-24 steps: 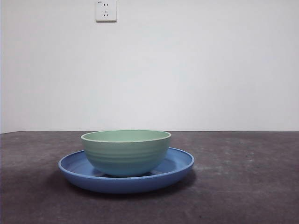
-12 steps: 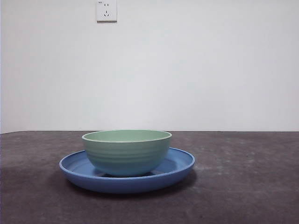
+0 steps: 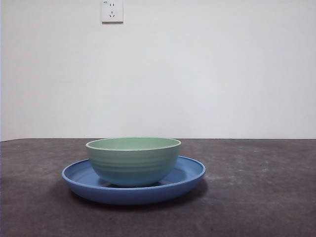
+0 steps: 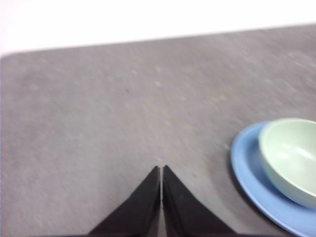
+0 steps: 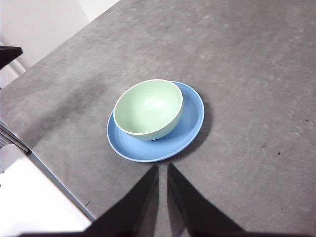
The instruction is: Place the green bowl on the blue plate
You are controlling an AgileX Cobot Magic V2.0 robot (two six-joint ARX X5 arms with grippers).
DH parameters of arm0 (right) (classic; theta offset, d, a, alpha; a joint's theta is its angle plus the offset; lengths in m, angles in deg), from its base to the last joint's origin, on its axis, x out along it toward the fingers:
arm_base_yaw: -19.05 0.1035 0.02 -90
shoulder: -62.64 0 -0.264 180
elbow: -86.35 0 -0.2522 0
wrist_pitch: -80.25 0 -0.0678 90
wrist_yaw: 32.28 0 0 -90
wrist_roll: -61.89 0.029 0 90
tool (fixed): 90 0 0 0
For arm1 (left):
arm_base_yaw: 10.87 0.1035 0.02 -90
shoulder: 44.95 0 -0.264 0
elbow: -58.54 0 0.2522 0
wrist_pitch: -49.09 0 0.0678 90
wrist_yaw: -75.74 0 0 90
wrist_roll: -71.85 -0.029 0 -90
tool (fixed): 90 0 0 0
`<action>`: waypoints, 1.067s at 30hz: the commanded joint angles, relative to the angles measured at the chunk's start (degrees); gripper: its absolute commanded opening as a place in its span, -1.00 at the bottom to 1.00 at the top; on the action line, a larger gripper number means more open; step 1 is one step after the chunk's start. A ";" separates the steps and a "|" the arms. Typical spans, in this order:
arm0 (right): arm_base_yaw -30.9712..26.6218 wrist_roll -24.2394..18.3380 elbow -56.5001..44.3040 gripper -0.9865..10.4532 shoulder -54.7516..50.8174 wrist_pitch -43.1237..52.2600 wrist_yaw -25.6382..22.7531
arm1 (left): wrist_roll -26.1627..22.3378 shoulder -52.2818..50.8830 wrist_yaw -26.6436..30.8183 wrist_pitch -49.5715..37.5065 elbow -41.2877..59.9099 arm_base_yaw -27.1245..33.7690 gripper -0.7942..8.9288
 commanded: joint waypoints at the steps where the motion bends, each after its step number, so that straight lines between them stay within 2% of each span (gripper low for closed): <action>1: 0.35 -0.28 0.35 -0.78 0.15 0.59 0.17 | -0.66 -2.51 0.28 -6.16 5.49 1.88 -0.82; 4: 0.35 -0.28 0.35 -0.78 0.15 0.61 0.17 | -0.61 -5.57 0.28 -9.07 10.47 3.56 -0.82; 10: 0.35 -0.28 0.35 -0.78 0.15 0.59 0.17 | 0.46 -9.73 0.48 -9.22 16.46 5.66 -0.82; 18: 0.35 -0.28 0.35 -0.78 0.15 0.61 0.17 | 4.39 -11.56 0.46 -9.55 19.82 7.61 -0.82; 23: 0.35 -0.28 0.35 -0.78 0.15 0.59 0.17 | 4.26 -11.56 0.50 -10.73 20.39 7.87 -0.82; 27: 0.35 -0.28 0.35 -0.78 0.15 0.61 0.17 | 4.24 -11.58 0.52 -16.33 22.38 7.85 -0.82; 32: 0.35 -0.28 0.35 -0.78 0.15 0.61 0.17 | 4.48 -11.58 1.40 -16.28 22.38 7.85 -0.82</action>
